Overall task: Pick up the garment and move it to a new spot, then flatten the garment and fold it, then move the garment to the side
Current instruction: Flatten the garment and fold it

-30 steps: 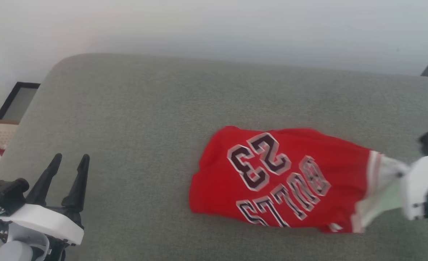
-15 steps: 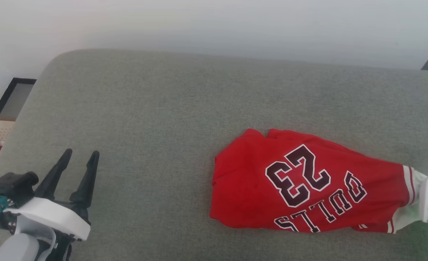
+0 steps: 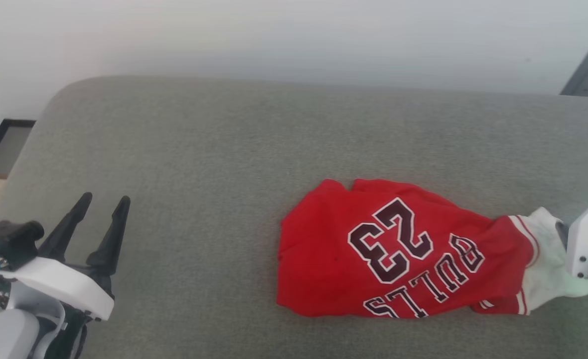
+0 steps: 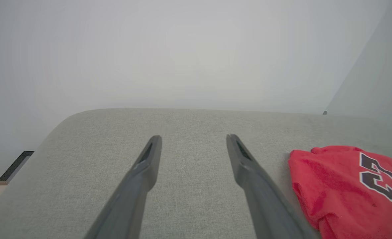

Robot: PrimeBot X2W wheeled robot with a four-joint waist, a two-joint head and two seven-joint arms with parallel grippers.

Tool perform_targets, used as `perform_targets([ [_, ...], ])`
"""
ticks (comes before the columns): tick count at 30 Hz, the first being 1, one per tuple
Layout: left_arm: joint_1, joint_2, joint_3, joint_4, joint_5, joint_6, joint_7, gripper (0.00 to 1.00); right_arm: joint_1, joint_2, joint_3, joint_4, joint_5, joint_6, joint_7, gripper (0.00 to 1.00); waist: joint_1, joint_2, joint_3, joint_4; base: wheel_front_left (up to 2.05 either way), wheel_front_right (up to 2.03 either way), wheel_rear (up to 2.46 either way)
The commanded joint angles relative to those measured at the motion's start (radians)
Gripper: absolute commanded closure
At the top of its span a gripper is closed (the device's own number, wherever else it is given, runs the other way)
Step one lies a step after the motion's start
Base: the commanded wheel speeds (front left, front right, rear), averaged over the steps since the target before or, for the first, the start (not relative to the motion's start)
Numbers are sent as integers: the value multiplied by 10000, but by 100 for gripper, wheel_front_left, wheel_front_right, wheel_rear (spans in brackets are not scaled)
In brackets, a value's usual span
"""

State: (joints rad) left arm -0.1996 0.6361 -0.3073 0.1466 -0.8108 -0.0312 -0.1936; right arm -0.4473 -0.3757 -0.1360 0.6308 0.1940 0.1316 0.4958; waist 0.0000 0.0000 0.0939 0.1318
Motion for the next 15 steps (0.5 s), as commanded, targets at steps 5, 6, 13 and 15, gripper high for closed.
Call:
perform_targets([
  [5,-221,215,-62,-594,-160,191,649,0,141,30,93,-996,43,-17,-1004,0,0,0,-179,-425,0,0,0],
  [6,-253,263,-89,-716,-183,241,817,0,175,105,8,-1222,1,-17,-1293,0,0,0,-201,-508,0,0,0],
  [13,-376,425,-374,-1655,-352,487,1972,0,602,1247,-808,-2889,-914,-17,-3818,0,0,0,-186,-1143,0,0,0],
  [15,-402,404,-483,-1910,-487,578,2346,0,808,1561,-841,-3399,-1352,-17,-4578,0,0,0,-104,-1338,0,0,0],
])
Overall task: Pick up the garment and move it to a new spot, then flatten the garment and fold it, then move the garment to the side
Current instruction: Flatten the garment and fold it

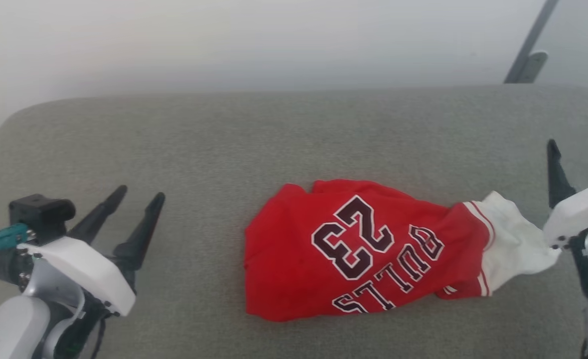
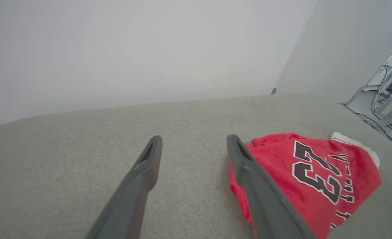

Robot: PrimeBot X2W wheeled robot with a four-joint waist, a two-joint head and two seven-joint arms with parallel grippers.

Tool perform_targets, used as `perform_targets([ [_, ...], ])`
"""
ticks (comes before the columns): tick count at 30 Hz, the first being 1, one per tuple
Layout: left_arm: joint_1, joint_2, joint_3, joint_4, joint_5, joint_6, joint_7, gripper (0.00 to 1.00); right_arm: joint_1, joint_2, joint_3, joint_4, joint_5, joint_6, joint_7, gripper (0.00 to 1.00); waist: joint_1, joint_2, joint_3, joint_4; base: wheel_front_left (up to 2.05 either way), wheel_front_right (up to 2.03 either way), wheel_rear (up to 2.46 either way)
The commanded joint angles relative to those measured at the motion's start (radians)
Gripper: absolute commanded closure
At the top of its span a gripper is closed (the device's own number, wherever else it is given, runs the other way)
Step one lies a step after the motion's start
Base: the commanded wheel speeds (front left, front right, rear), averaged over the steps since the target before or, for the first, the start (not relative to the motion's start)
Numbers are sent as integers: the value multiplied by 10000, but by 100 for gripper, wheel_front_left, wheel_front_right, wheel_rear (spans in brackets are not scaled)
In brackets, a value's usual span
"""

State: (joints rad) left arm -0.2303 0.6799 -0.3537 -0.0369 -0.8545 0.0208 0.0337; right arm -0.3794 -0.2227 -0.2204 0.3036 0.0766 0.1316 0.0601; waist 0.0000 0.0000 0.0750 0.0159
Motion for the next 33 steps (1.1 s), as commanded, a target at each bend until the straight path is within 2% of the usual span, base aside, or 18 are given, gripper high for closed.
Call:
perform_targets([
  [1,-105,-67,-80,-215,-134,100,261,0,220,218,-44,-338,-390,-19,-545,0,0,0,134,-277,0,0,0],
  [4,-136,-54,-274,-543,-311,197,812,0,469,884,-117,-929,-925,-16,-1431,0,0,0,306,-554,0,0,0],
  [10,-209,-249,-929,-833,-557,460,1985,0,888,1532,38,-1627,-1375,-17,-2737,0,0,0,612,-970,0,0,0],
  [16,-284,-569,-1555,-713,-880,948,3341,0,1179,1718,345,-1617,-1300,-17,-3105,0,0,0,869,-1199,0,0,0],
  [22,-433,-723,-1985,-389,-905,1345,4178,0,1251,1732,524,-1507,-1055,-17,-3187,0,0,0,1027,-1284,0,0,0],
  [26,-576,-917,-2331,82,-994,1366,4683,0,1190,1732,599,-1376,-944,-17,-3214,0,0,0,1103,-1302,0,0,0],
  [31,-968,-1235,-2874,1121,-720,923,4890,0,1080,1732,642,-1214,-1024,-17,-3247,0,0,0,1155,-1292,0,0,0],
  [33,-1202,-1403,-3000,1563,-633,679,4809,92,1072,1734,677,-1187,-1016,-17,-3247,0,0,0,1160,-1298,0,0,0],
])
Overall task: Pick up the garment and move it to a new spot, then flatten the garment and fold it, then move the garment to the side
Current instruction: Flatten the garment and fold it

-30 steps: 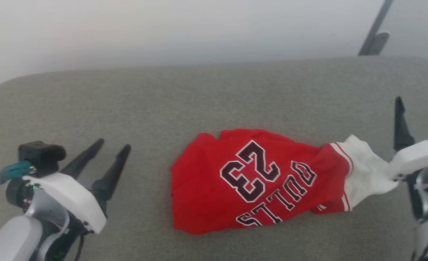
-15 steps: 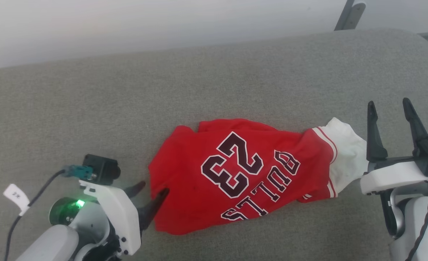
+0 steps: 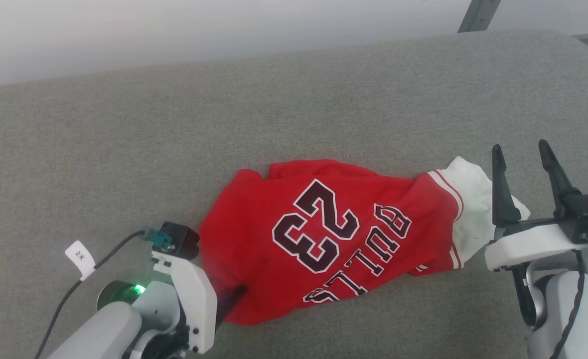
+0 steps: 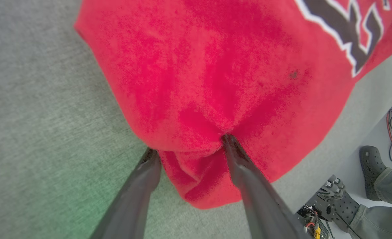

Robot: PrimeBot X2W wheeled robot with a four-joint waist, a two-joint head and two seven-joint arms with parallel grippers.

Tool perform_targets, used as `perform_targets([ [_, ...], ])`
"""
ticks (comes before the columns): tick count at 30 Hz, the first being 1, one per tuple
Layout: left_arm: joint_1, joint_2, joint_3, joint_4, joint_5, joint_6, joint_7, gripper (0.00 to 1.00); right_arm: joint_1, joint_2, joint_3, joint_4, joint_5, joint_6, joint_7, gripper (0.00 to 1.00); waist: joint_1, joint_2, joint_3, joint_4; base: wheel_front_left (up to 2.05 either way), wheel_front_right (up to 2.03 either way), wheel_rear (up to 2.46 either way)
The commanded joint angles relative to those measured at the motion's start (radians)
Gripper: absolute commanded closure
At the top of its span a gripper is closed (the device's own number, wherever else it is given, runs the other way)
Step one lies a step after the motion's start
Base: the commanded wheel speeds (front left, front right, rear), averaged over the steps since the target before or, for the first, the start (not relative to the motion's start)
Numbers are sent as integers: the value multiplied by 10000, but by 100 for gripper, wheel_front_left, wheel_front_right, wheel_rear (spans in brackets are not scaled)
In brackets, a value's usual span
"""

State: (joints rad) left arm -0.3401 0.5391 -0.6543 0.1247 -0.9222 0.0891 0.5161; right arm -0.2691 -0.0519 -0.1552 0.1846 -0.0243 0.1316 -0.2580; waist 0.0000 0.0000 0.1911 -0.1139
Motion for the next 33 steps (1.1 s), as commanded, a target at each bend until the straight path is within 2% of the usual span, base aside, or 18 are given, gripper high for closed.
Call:
perform_targets([
  [1,-178,-93,-16,185,27,-84,-66,100,-46,26,34,19,-11,-17,-70,0,0,0,-3,-3,0,0,0],
  [5,-477,-313,-17,815,16,-437,-323,100,-69,23,-11,75,-37,-17,-82,0,0,0,-49,-30,0,0,0],
  [12,-857,-110,151,1195,54,-652,-459,100,84,24,-181,180,-132,-17,-82,0,0,0,-237,-27,0,0,0],
  [21,-2200,1307,629,952,688,-568,4,100,-41,25,-180,229,-293,-17,-81,0,0,0,-273,-95,0,0,0],
  [25,-3148,1715,739,1143,1094,-749,144,100,-183,25,-84,160,-290,-17,-80,0,0,0,-121,-183,0,0,0],
  [29,-3942,1749,764,1353,1428,-966,-69,100,-265,25,-20,126,-251,-17,-81,0,0,0,50,-268,0,0,0],
  [33,-4844,1460,669,1861,1758,-1317,-476,100,-466,25,74,112,-194,-17,-81,0,0,0,309,-403,0,0,0],
])
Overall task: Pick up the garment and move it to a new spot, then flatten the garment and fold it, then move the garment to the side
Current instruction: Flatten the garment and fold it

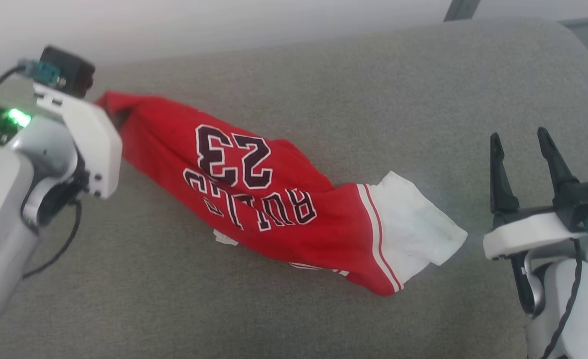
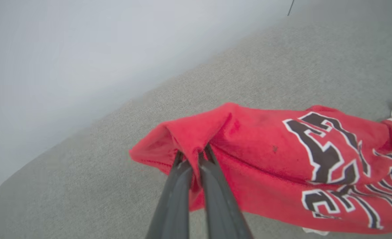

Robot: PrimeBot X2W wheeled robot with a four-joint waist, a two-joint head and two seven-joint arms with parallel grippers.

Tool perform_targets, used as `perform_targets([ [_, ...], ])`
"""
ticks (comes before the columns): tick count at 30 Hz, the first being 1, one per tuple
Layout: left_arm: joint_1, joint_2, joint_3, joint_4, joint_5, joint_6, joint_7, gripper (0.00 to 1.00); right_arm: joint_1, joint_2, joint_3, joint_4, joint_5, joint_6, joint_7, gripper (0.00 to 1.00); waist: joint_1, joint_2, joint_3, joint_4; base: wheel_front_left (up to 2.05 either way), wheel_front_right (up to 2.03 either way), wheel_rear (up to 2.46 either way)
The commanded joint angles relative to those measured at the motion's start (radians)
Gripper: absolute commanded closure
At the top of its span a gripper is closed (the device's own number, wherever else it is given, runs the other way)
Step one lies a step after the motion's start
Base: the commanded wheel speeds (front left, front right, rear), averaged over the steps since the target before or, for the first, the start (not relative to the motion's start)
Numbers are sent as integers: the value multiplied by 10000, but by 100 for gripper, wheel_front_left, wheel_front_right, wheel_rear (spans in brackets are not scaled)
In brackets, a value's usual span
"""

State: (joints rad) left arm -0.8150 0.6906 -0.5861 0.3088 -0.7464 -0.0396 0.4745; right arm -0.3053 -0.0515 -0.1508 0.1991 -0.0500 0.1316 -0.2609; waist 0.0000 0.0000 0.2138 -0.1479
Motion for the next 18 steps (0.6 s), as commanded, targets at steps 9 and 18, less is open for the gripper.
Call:
perform_targets([
  [9,-879,-1295,-813,1718,6,-757,-825,100,-327,21,92,-8,175,-17,-53,0,0,0,509,-268,0,0,0],
  [18,-1280,-1760,-1847,2444,-881,-894,-1166,0,-537,21,138,-27,239,-17,-54,0,0,0,729,-252,0,0,0],
])
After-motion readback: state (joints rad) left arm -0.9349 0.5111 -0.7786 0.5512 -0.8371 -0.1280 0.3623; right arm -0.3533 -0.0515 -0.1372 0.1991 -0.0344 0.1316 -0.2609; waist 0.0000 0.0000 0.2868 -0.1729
